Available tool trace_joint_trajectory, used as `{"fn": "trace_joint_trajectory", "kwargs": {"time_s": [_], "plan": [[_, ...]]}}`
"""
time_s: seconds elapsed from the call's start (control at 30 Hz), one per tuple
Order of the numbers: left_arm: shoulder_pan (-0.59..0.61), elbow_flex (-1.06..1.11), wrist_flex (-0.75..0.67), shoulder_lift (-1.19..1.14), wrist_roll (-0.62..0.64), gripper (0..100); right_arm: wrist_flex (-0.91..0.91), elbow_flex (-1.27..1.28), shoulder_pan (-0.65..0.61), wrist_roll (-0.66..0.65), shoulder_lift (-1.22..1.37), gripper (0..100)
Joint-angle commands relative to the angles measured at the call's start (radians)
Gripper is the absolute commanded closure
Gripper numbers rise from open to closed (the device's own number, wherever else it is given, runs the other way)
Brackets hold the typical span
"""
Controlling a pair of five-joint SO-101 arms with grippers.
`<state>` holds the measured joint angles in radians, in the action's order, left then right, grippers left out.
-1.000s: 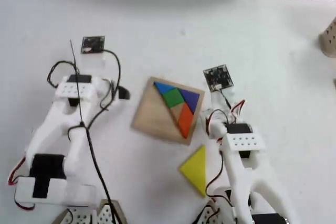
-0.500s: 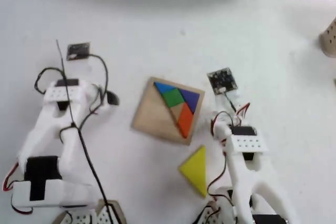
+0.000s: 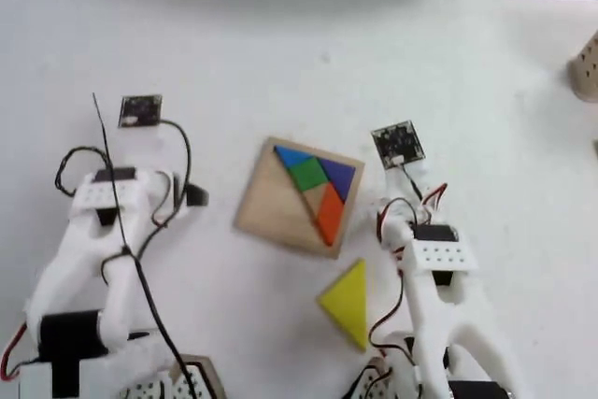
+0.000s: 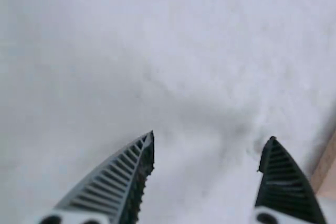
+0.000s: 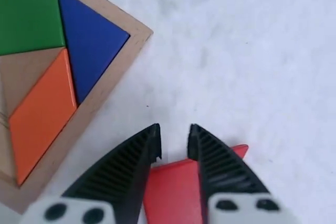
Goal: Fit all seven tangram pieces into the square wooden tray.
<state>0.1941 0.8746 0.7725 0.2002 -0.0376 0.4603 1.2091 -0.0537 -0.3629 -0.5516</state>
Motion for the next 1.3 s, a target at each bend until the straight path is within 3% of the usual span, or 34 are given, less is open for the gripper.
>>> {"fn": "trace_joint_trajectory", "kwargs": {"time_s": [0.0,0.33,0.63,1.0,1.27], "plan": [[-0.01,0.094,-0.051,0.17,-0.032,68,0.004,-0.005,0.01,-0.011,-0.031,81.1],[-0.008,0.17,-0.051,0.246,-0.064,68,0.036,0.008,0.013,-0.012,-0.039,84.2],[0.027,0.17,-0.052,0.246,-0.066,68,0.15,-0.012,0.101,-0.006,-0.045,84.2],[0.088,0.175,-0.072,0.246,-0.066,68,0.36,0.034,0.101,-0.003,-0.24,84.3],[0.09,0.176,-0.104,0.245,-0.066,68,0.363,0.071,0.094,0.021,-0.309,84.0]]}}
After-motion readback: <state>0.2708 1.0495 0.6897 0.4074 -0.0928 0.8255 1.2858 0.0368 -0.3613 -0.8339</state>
